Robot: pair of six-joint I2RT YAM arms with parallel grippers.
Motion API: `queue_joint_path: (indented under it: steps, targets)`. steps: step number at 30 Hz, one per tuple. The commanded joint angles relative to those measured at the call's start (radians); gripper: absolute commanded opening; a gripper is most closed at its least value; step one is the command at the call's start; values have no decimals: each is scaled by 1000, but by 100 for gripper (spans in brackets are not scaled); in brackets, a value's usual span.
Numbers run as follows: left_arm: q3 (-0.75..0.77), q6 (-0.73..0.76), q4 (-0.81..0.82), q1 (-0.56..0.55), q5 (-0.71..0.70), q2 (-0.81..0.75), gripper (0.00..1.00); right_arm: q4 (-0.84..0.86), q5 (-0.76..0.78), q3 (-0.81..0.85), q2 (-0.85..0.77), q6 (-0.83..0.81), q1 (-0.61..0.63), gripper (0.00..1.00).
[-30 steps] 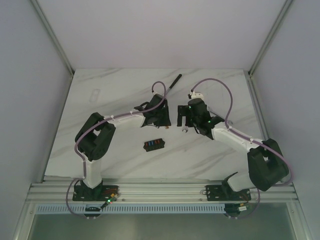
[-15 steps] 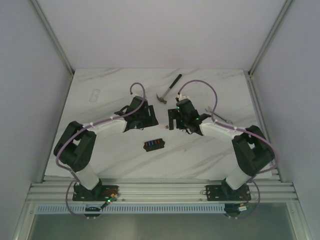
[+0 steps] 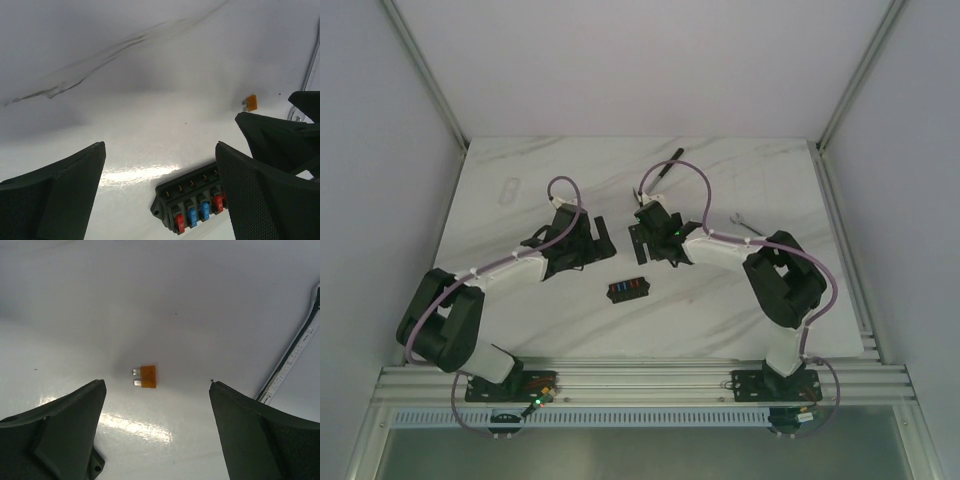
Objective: Snap on the fuse box
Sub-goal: Pick up the fuse from the center of the board.
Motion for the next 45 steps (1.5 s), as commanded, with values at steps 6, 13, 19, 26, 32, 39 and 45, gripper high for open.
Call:
queue_joint_path:
  steps: [6,13,19,26,32,39,45]
  targets:
    - [-16,-7,26,9,-24,-13,100,-87,120,46,54,-23,7,93]
    - [-17,3,29,8,-21,-20,100,-136,151,42,59,-31,2,95]
    - [-27,12,37,8,-32,-52,100,-161,175,17,24,-21,-30,97]
    - [-37,21,52,8,-28,-69,100,-176,166,30,14,16,-63,97]
    - [-50,36,65,8,-27,-114,100,-206,150,54,-2,21,-74,96]
    - [-85,42,118,8,-54,-141,100,-227,4,141,4,22,-74,87]
    - [-134,49,152,8,-90,-195,100,-301,-20,261,88,59,-74,73]
